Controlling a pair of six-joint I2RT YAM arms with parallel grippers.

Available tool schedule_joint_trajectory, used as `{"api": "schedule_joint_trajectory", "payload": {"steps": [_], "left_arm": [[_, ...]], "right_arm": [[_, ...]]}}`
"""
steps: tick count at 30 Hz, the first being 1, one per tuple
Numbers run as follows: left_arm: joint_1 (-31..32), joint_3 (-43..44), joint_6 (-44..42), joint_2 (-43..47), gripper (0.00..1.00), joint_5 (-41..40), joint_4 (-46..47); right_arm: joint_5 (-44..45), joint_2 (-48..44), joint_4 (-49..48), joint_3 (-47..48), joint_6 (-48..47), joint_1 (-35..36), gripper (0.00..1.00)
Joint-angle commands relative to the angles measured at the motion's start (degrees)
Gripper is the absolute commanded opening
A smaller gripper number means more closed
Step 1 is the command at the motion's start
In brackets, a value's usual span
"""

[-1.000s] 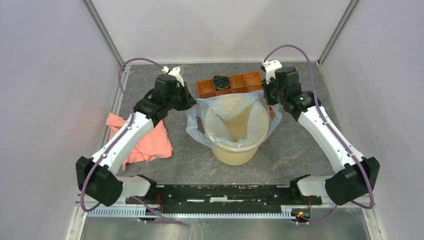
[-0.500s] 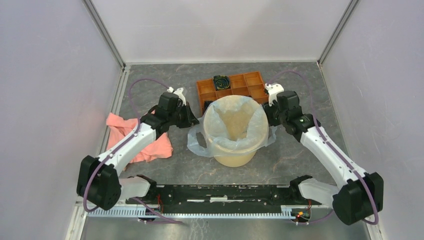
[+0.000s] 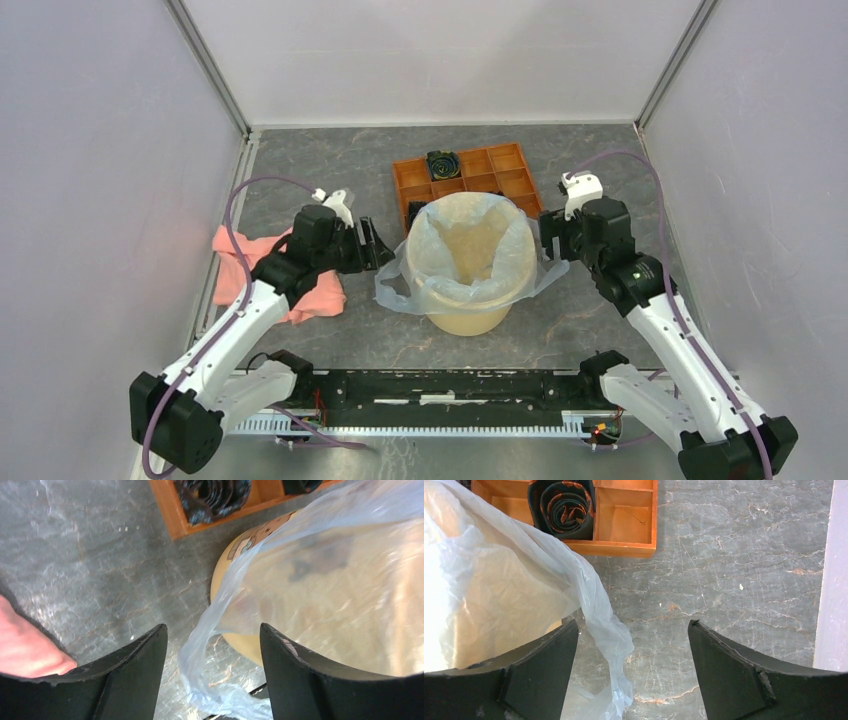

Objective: Put the trash bags into the trash bin

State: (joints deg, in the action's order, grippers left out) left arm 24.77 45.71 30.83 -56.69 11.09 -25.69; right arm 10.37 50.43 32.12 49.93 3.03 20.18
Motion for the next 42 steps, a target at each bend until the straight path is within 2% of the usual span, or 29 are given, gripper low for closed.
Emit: {"api": "schedule_joint_trajectory", "payload": {"steps": [1, 4, 6, 8, 11, 13, 18, 20, 23, 25, 27, 29, 31, 33, 35, 37, 40, 42], "left_arm": [[-0.42, -5.37, 3.79, 1.15, 0.74, 3.10, 1.07], [-0.34, -10.76, 7.30, 0.13, 0.64, 8.28, 7.35], [-0.33, -14.46, 11.45, -1.10, 0.53, 11.67, 13.34], [-0.25, -17.82, 14.77, -2.20, 0.40, 14.77, 19.41], [0.57, -19.99, 15.92, -4.10, 0.27, 13.71, 23.15], [2.15, -21.15, 16.50, -6.20, 0.17, 11.31, 25.12], [10.52, -24.81, 21.31, -14.50, 0.08, 6.90, 33.80], [13.17, -25.27, 22.20, -16.38, 0.07, 4.00, 35.07], [13.96, -25.82, 22.26, -17.47, 0.07, 0.71, 35.14], [13.99, -25.76, 21.86, -16.74, 0.08, -0.81, 34.20], [13.91, -24.99, 20.92, -14.76, 0.10, -2.76, 31.59], [13.90, -23.71, 19.13, -12.04, 0.16, -5.59, 26.79], [13.91, -22.71, 17.95, -9.00, 0.26, -8.21, 21.66], [13.90, -22.21, 17.15, -6.35, 0.36, -9.53, 18.95], [13.90, -22.00, 16.75, -4.38, 0.43, -9.93, 17.26], [13.90, -21.96, 16.55, -3.07, 0.44, -9.93, 16.37], [13.91, -22.74, 16.99, -1.95, 0.44, -9.17, 16.84], [13.90, -23.55, 17.47, -1.81, 0.44, -8.27, 18.09]], "right_arm": [[-0.04, -1.87, 0.63, -2.02, 1.10, -0.19, 0.88], [-1.21, -2.23, -1.69, -5.19, 1.26, -0.16, 0.86], [-2.82, -2.12, -3.63, -7.48, 1.65, -0.13, 0.77], [-3.75, -1.92, -5.57, -10.00, 2.64, -0.13, 0.62], [-5.33, -1.47, -9.97, -15.40, 4.58, -0.18, 0.39], [-9.43, -0.36, -13.87, -19.20, 5.84, -0.26, 0.33], [-13.91, 3.46, -20.17, -25.51, 8.31, -0.17, 0.26], [-13.15, 4.24, -20.60, -26.20, 8.14, -0.18, 0.26], [-10.07, 4.82, -20.59, -27.01, 8.38, -0.15, 0.27], [-7.86, 5.20, -19.28, -26.49, 8.40, -0.14, 0.33], [-6.41, 5.01, -16.10, -24.81, 9.36, -0.19, 0.42], [-4.68, 3.28, -12.16, -22.29, 11.12, -0.23, 0.56], [-1.89, -0.41, -7.45, -18.25, 12.48, -0.16, 0.70], [2.47, -3.43, -1.93, -13.53, 12.71, -0.14, 0.76], [7.03, -5.30, 4.04, -7.88, 11.71, -0.21, 0.78], [9.86, -6.10, 9.39, -1.49, 10.30, -0.18, 0.78], [9.33, -5.02, 13.98, 8.27, 5.86, -0.15, 0.78], [3.86, -3.20, 14.15, 15.45, 1.10, -0.20, 0.79]]}}
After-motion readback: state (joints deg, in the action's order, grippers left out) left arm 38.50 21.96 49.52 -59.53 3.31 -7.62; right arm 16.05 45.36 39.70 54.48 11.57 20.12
